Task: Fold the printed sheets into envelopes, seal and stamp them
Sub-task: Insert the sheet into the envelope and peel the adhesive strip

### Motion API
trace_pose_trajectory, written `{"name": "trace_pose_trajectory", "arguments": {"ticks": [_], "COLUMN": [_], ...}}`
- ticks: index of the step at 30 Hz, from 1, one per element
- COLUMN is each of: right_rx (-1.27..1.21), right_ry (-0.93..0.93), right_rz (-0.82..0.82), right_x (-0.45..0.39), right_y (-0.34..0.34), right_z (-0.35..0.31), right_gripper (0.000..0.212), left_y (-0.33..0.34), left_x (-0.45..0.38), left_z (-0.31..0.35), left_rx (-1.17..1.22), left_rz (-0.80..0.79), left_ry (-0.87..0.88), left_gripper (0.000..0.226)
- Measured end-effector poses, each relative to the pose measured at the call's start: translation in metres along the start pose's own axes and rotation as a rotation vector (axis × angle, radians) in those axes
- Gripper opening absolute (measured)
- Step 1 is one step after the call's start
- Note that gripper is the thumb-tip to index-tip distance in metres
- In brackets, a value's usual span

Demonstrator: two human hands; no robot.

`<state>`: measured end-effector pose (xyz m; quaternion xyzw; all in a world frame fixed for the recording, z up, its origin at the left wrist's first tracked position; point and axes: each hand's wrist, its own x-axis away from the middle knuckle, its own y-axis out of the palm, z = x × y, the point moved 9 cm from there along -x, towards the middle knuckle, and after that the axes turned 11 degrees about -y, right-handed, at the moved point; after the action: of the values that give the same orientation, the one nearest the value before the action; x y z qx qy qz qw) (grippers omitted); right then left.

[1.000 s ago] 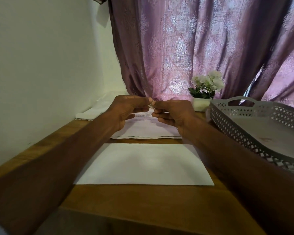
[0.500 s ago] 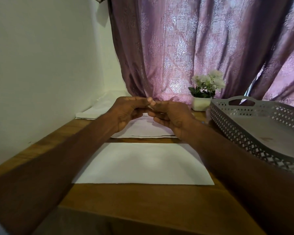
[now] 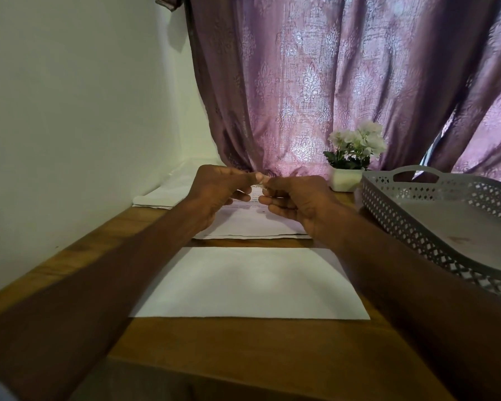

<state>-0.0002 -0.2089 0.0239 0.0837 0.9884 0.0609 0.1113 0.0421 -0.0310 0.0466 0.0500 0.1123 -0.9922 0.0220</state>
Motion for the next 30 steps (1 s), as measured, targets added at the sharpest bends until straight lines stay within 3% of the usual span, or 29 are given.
{"name": "trace_pose_trajectory", "arguments": {"ticks": [3, 7, 9, 13, 21, 25, 30], "right_rx": [-0.017, -0.014, 0.004, 0.088, 0.211, 0.132, 0.113], "right_ry": [0.015, 0.059, 0.065, 0.028, -0.050, -0.101, -0.105], "right_rz": [-0.014, -0.055, -0.078, -0.039, 0.083, 0.067, 0.046], "right_x": [-0.002, -0.001, 0.000, 0.001, 0.000, -0.002, -0.003], "right_y": [-0.001, 0.001, 0.002, -0.004, -0.022, -0.013, -0.011], "right_z": [0.002, 0.005, 0.005, -0.001, -0.012, -0.021, -0.016], "right_gripper": [0.021, 0.018, 0.022, 0.027, 0.030, 0.031, 0.008], "left_y": [0.000, 0.013, 0.018, 0.014, -0.007, -0.003, 0.014], "left_x": [-0.001, 0.004, 0.008, 0.008, 0.001, 0.000, 0.003], "left_z": [-0.001, 0.003, 0.004, 0.004, 0.001, -0.002, -0.001], "left_rx": [0.044, 0.048, 0.020, 0.071, 0.316, 0.275, 0.172], "left_rz": [-0.024, -0.204, -0.244, -0.206, -0.099, -0.104, -0.181], "left_ry": [-0.040, -0.032, 0.004, 0.022, -0.065, -0.067, -0.027], "left_gripper": [0.045, 0.056, 0.045, 0.027, 0.031, 0.031, 0.030]}}
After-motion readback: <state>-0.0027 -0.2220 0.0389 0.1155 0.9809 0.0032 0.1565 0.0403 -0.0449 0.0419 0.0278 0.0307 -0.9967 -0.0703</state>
